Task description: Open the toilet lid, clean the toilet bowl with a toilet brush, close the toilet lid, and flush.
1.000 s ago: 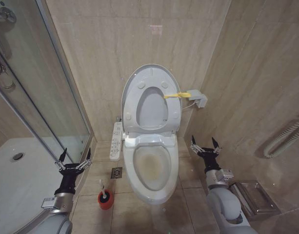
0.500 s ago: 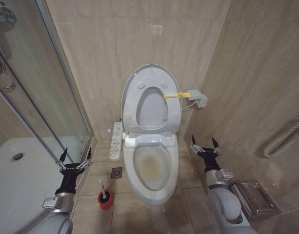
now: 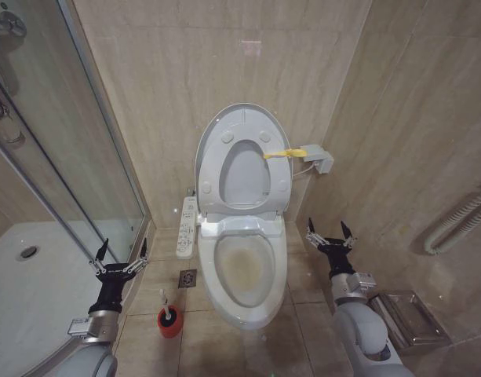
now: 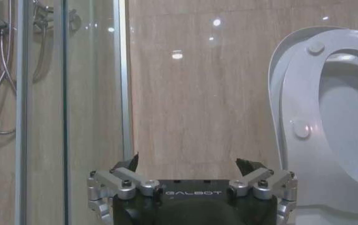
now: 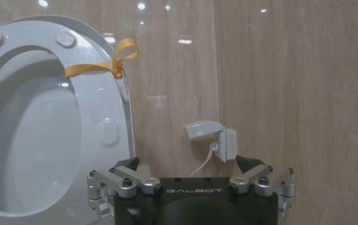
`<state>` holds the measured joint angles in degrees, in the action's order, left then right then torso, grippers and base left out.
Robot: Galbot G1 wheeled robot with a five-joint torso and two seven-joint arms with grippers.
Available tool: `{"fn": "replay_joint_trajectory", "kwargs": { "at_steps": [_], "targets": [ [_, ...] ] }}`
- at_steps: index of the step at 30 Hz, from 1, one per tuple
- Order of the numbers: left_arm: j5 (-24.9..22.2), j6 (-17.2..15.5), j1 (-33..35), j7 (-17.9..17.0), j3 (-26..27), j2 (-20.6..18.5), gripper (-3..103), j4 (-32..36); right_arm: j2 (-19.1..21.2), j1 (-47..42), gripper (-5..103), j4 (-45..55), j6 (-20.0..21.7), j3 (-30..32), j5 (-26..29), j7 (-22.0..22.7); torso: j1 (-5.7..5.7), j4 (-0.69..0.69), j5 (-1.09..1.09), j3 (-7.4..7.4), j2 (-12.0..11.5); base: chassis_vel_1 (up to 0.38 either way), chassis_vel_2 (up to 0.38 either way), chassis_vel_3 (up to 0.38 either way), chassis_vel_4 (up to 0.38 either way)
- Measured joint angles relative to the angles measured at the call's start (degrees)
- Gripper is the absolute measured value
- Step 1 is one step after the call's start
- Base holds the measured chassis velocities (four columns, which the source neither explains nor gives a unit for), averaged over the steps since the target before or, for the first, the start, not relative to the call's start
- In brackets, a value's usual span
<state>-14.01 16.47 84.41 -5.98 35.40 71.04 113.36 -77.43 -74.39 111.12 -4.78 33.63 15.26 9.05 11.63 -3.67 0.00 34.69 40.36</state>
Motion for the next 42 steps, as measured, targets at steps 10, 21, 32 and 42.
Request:
{"fn": "replay_joint_trajectory", "kwargs": {
  "at_steps": [10, 21, 32, 42],
  "targets": [
    [0.0, 0.0, 0.0, 0.0, 0.0, 0.0, 100, 0.0, -1.7, -10.3, 100, 5.8, 4.6, 6.0, -2.0, -3.9, 0.0, -0.02, 0.01, 0.0, 0.0, 0.0, 0.0, 0.0, 0.0],
    [0.0, 0.0, 0.0, 0.0, 0.0, 0.0, 100, 0.0, -4.3, -16.6, 100, 13.7, 4.1, 7.0, -2.5, -11.7, -0.01, 0.02, 0.0, -0.01, 0.0, 0.0, 0.0, 0.0, 0.0],
    [0.0, 0.0, 0.0, 0.0, 0.0, 0.0, 100, 0.0, -2.6, -12.5, 100, 14.2, 3.0, 7.4, -0.5, -12.2, 0.0, 0.0, 0.0, 0.0, 0.0, 0.0, 0.0, 0.0, 0.0],
    [0.0, 0.0, 0.0, 0.0, 0.0, 0.0, 100, 0.0, -0.3, -4.3, 100, 5.1, 0.6, 6.7, -0.6, -11.8, 0.0, -0.01, 0.0, 0.0, 0.0, 0.0, 0.0, 0.0, 0.0]
  ]
}}
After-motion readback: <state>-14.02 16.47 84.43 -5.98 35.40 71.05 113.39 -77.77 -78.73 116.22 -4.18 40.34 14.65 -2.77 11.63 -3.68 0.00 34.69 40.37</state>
